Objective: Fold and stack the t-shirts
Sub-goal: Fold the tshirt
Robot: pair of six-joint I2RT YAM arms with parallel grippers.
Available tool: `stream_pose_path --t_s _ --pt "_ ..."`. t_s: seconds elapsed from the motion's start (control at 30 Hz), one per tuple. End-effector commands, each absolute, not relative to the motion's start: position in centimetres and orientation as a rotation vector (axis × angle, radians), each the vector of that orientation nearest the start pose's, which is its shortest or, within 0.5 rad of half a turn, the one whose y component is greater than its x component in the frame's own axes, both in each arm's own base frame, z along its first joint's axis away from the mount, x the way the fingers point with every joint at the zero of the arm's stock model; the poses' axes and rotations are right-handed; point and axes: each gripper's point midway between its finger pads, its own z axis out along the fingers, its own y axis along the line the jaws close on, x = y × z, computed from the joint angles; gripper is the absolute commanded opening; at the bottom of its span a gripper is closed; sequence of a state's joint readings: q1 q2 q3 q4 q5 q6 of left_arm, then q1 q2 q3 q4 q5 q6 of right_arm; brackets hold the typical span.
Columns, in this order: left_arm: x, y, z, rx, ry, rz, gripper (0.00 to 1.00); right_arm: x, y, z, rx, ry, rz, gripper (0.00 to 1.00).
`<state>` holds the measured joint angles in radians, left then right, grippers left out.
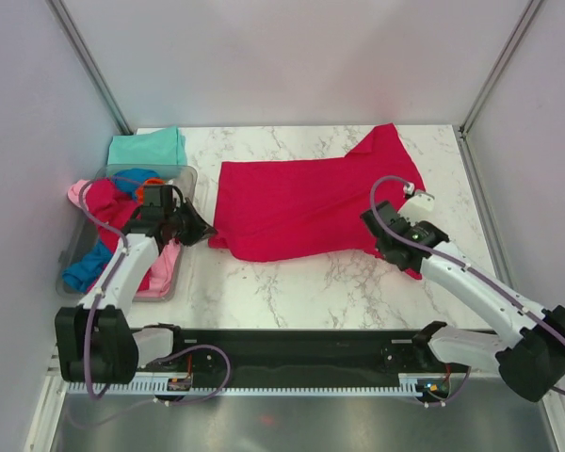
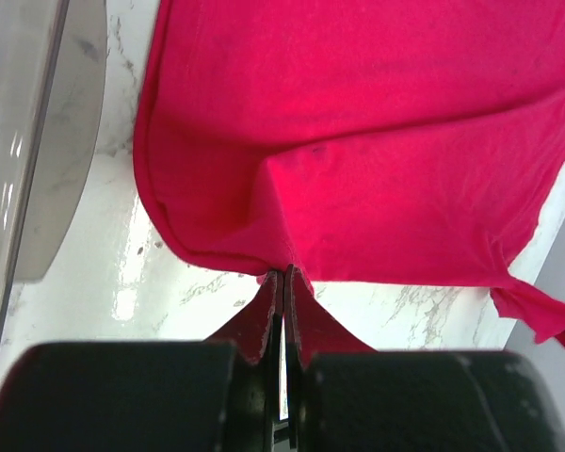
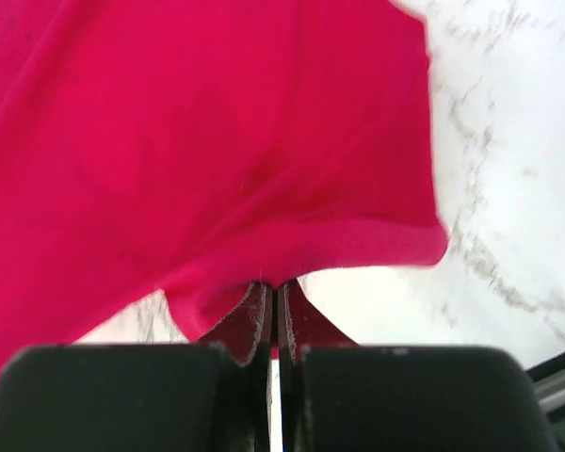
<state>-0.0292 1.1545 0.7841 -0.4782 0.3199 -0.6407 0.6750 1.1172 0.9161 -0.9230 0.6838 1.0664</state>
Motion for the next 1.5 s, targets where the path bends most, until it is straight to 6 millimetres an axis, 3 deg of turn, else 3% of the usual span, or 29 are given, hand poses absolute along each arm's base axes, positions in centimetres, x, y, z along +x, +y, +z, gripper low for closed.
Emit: stream_pose_path --t_s 0.0,0.13,0.17,0.33,0.37,0.6,0.73,0.87,0.93,0.97,1.0,1.07,1.1,1.13,1.17,1.2,1.23,1.27,1.3,1.37,1.43,1.47 --pt "31.0 -8.9 13.2 -0.499 2.451 -0.675 0.02 28.0 6.9 16.4 0.533 2.231 -0.167 0.0" --pt "33.2 -8.6 12.3 -0.491 2.513 -0.637 0.02 32.1 5.1 16.6 0.531 2.25 -0.171 0.0" --pt "33.5 -8.6 12.1 -0.494 2.528 -0.632 0.02 33.1 4.1 17.5 0.528 2.237 -0.187 0.0" --pt "35.8 -8.4 11.0 -0.507 2.582 -0.604 0.02 37.0 3.2 16.9 0.483 2.265 -0.189 0.0" --pt "36.0 -8.3 10.0 -0.521 2.611 -0.589 0.02 37.7 2.9 17.0 0.488 2.269 -0.173 0.0" --pt "38.5 -7.0 7.9 -0.54 2.697 -0.463 0.02 41.2 1.8 14.8 0.422 2.343 -0.178 0.0" --pt "40.2 -6.3 7.5 -0.538 2.722 -0.394 0.02 43.0 1.6 13.2 0.332 2.402 -0.17 0.0" --pt "41.5 -5.8 7.6 -0.526 2.736 -0.352 0.02 45.1 1.6 12.9 0.246 2.419 -0.162 0.05" --pt "41.8 -5.8 6.9 -0.517 2.756 -0.348 0.02 45.8 1.6 12.0 0.203 2.443 -0.167 0.11" --pt "41.9 -5.9 6.7 -0.515 2.761 -0.351 0.02 46.5 1.2 12.5 0.202 2.426 -0.177 0.16" --pt "42.1 -5.9 6.8 -0.515 2.763 -0.355 0.02 46.9 0.8 12.4 0.21 2.424 -0.185 0.32" --pt "41.8 -6.5 7.0 -0.506 2.772 -0.402 0.08 48.1 -0.1 12.6 0.238 2.416 -0.187 0.51" --pt "41.7 -7.1 7.6 -0.495 2.759 -0.431 0.31 48.3 -0.6 13.0 0.273 2.409 -0.182 0.55" --pt "41.7 -7.2 8.4 -0.477 2.731 -0.423 0.47 48.2 -0.9 14.0 0.291 2.393 -0.176 0.59" --pt "41.1 -7.3 10.0 -0.453 2.688 -0.409 0.6 47.7 -2.1 14.2 0.334 2.383 -0.174 0.71" --pt "41.2 -7.8 11.3 -0.418 2.64 -0.405 0.8 47.5 -2.6 14.8 0.389 2.353 -0.151 0.74" --pt "40.9 -7.7 12.1 -0.413 2.613 -0.387 0.85 46.0 -2.4 15.5 0.417 2.336 -0.12 0.76" --pt "40.0 -7.8 13.5 -0.406 2.576 -0.391 0.87 45.0 -4.8 15.8 0.513 2.311 -0.122 0.77" --pt "39.6 -7.9 14.0 -0.429 2.56 -0.398 0.87 44.3 -5.0 16.0 0.553 2.29 -0.075 0.78" --pt "38.0 -7.4 13.4 -0.484 2.552 -0.372 0.87 40.8 -5.7 15.7 0.698 2.249 -0.001 0.79" --pt "37.3 -7.1 14.4 -0.537 2.482 -0.379 0.87 38.7 -4.8 16.8 0.752 2.175 0.099 0.8" --pt "36.0 -7.0 12.8 -0.567 2.508 -0.369 0.86 36.5 -4.4 14.2 0.79 2.224 0.103 0.81"
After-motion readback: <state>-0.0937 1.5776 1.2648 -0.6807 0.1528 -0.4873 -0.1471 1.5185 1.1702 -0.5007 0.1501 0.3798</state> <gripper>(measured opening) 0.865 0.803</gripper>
